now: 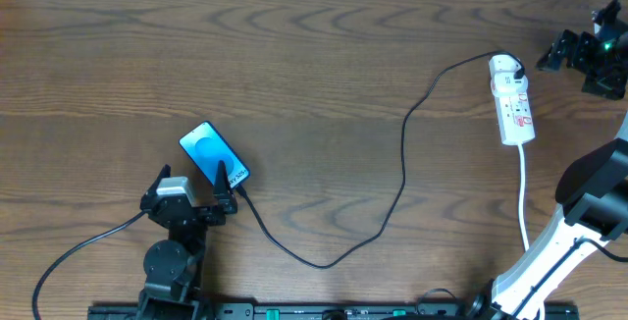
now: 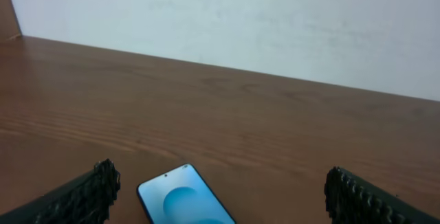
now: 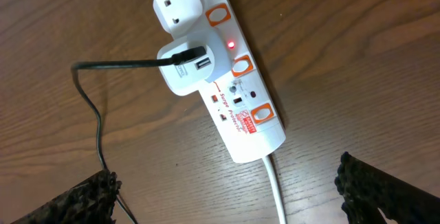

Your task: Plug charger to phone and switch on socket

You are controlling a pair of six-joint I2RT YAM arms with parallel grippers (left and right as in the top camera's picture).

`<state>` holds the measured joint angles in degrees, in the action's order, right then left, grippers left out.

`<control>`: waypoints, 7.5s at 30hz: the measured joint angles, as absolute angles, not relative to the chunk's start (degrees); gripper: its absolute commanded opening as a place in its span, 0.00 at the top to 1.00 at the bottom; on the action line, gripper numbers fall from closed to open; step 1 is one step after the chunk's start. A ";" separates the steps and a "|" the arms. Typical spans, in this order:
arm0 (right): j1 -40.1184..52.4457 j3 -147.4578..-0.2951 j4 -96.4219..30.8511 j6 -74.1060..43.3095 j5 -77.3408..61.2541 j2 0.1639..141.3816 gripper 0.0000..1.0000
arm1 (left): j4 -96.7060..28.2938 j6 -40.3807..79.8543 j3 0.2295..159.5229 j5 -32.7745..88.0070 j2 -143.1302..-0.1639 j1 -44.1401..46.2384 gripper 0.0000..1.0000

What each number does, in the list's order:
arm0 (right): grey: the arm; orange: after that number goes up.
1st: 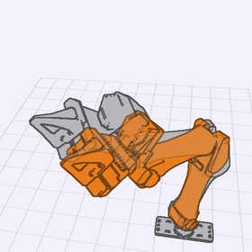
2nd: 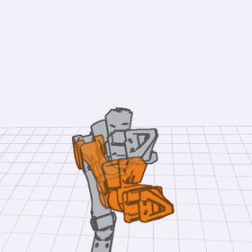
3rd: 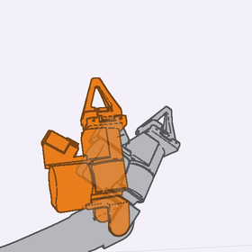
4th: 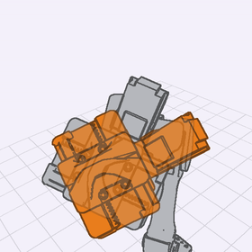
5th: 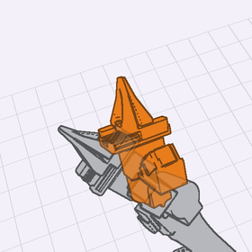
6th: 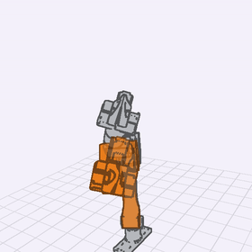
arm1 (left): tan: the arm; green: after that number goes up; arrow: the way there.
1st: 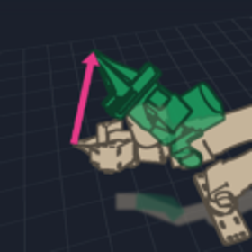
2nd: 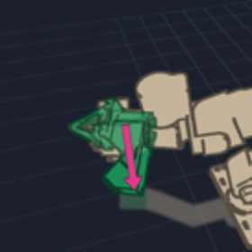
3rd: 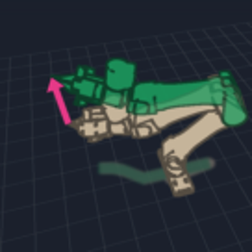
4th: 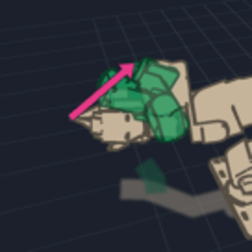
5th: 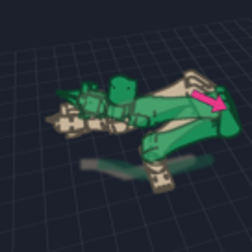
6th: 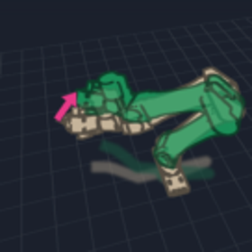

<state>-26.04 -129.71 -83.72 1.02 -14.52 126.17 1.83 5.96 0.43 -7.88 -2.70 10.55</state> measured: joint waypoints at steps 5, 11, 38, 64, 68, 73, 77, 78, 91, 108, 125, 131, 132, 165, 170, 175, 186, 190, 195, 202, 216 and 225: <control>-26.04 -129.69 -83.72 1.02 -14.52 126.17 0.01 | 0.60 5.96 0.54 -7.64 -0.62 9.37 0.03; -26.04 -129.69 -83.72 1.02 -14.52 126.17 0.01 | -0.36 5.96 0.78 -7.49 -0.62 7.42 0.02; -26.04 -129.69 -83.72 1.02 -14.52 126.17 0.01 | -1.28 2.48 1.21 -5.32 -0.62 3.09 0.03; -26.04 -129.69 -83.72 1.02 -14.52 126.17 0.01 | -1.89 -1.54 1.37 -1.39 -0.62 3.09 0.03; -26.04 -129.69 -83.72 1.02 -14.52 126.17 0.01 | -1.89 -1.54 1.37 -1.39 -0.62 3.09 0.03; -26.04 -129.71 -83.72 1.02 -14.52 126.17 0.01 | -1.89 -1.54 1.37 -1.39 -0.62 3.09 0.02; -26.04 -129.71 -83.72 1.02 -14.52 126.17 0.01 | -1.89 -1.54 1.37 -1.39 -0.62 3.09 0.03; -26.04 -129.71 -83.72 1.02 -14.52 126.17 0.01 | -1.89 -1.54 1.37 -1.39 -0.62 3.09 0.02; -26.04 -129.71 -83.72 1.02 -14.52 126.17 0.01 | -1.89 -1.54 1.37 -1.37 -0.62 3.09 0.03; -26.04 -129.71 -83.72 1.02 -14.52 126.17 0.01 | -1.89 -1.54 1.37 -1.37 -0.62 3.09 0.03; -26.04 -129.71 -83.72 1.02 -14.52 126.17 0.01 | -1.91 -1.52 1.37 -1.37 -0.62 3.09 0.03; -26.04 -129.69 -83.72 1.02 -14.52 126.17 0.01 | -1.91 -1.52 1.37 -1.37 -0.62 3.09 0.03; -26.04 -129.71 -83.72 1.02 -14.52 126.17 0.01 | -1.89 -1.52 1.37 -1.37 -0.62 3.09 0.02; -24.75 -118.91 -67.13 -2.63 -15.77 114.34 0.01 | -1.91 -1.54 1.37 -1.19 -0.62 3.09 0.03; -22.90 -106.13 -58.98 -3.09 -16.47 110.80 0.01 | -1.91 -1.54 1.37 -1.17 -0.62 3.09 0.03; -21.39 -93.45 -49.39 -3.75 -16.69 106.96 0.01 | -1.93 -1.54 1.37 -1.15 -0.62 3.07 0.03; -15.20 -70.63 -27.55 -5.87 -16.47 96.51 0.01 | -1.93 -1.52 1.37 -1.15 -0.62 3.07 0.03; -12.69 -64.77 -22.31 -5.91 -14.94 91.70 0.01 | -1.93 -1.52 1.37 -1.15 -0.62 3.07 0.03; -9.74 -58.17 -16.01 -5.91 -12.32 84.68 0.01 | -1.93 -1.52 1.37 -0.95 -0.62 3.05 0.03; -5.54 -50.00 -5.41 -5.91 -9.50 73.87 0.01 | -1.96 -1.52 1.37 -0.73 -0.62 3.05 0.03; -3.40 -31.00 9.06 -5.87 -6.48 53.17 0.01 | -1.96 -1.52 1.37 -0.69 -0.62 3.05 0.03; -1.56 -17.54 13.21 -5.85 -2.76 40.21 0.01 | -1.96 -1.54 1.37 -0.49 -0.62 3.05 0.03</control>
